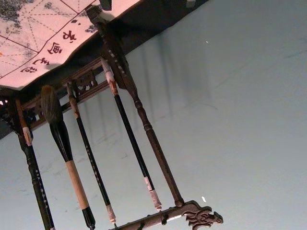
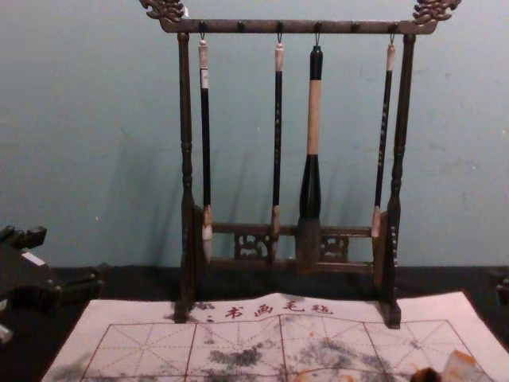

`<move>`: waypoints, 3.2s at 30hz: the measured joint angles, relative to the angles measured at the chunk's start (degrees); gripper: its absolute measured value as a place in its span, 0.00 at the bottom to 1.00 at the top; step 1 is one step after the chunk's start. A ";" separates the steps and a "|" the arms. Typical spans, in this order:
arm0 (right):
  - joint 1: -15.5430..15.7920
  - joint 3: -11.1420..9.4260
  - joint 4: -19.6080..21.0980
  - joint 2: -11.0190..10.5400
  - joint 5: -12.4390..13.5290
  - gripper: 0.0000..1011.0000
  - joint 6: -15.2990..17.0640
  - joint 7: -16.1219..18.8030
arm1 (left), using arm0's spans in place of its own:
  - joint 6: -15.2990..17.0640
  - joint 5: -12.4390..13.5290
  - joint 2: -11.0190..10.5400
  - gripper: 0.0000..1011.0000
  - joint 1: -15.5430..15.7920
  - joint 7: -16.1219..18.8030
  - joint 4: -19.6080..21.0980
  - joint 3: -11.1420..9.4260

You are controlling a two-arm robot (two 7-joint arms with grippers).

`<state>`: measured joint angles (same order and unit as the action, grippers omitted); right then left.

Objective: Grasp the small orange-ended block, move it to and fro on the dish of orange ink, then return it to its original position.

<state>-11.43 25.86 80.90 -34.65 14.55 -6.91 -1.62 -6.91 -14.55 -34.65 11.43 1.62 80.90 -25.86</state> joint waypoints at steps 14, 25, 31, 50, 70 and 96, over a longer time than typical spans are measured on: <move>0.00 0.00 0.00 0.00 0.00 0.99 0.00 0.00 | 0.00 0.00 0.00 0.99 0.00 0.00 0.00 0.00; 0.00 0.00 0.00 0.00 0.00 0.99 0.00 0.00 | 0.00 0.00 0.00 0.99 0.00 0.00 0.00 0.00; 0.00 0.00 0.00 0.00 0.00 0.99 0.00 0.00 | 0.00 0.00 0.00 0.99 0.00 0.00 0.00 0.00; 0.93 -1.83 0.67 0.14 -0.19 0.99 -3.41 3.21 | 0.00 0.00 0.00 0.99 0.00 0.00 0.00 0.00; 12.48 -6.34 10.95 -7.72 11.28 0.99 -11.97 20.81 | 0.00 0.00 0.00 0.99 0.00 0.00 0.00 0.00; 8.04 -4.04 2.92 -4.03 16.13 0.99 -3.59 34.33 | 0.00 0.00 0.00 0.99 0.00 0.00 0.00 0.00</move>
<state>-3.39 21.83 83.81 -38.67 30.68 -10.50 32.70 -6.91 -14.55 -34.65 11.43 1.62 80.90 -25.86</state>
